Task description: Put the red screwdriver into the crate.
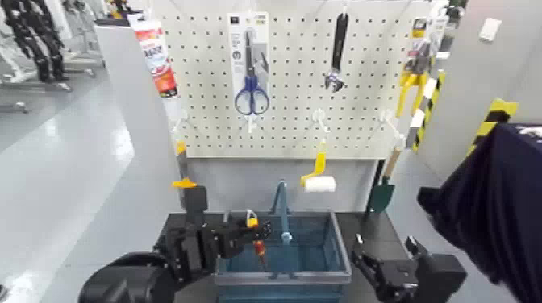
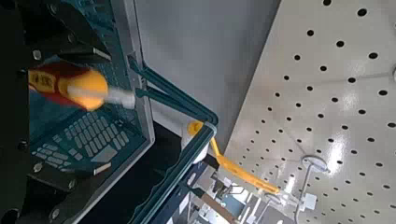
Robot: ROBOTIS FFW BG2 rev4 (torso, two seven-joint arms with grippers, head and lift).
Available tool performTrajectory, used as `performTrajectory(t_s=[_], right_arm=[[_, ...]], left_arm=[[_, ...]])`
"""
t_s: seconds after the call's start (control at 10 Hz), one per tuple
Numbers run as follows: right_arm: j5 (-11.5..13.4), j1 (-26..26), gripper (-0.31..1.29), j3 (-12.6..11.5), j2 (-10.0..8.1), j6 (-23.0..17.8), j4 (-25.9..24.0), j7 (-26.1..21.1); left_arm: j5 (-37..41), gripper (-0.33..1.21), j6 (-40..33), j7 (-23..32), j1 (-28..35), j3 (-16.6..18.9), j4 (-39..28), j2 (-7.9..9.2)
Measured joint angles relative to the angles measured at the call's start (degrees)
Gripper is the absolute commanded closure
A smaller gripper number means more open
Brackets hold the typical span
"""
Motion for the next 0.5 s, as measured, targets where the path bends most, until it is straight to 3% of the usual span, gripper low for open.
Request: performTrajectory(t_s=[0.5], right_arm=[[0.0, 0.0, 0.13, 0.0, 0.01, 0.0, 0.0, 0.0]], left_arm=[[-6.0, 0.04, 0.9, 2.2, 1.8, 5.1, -6.5, 0.46]])
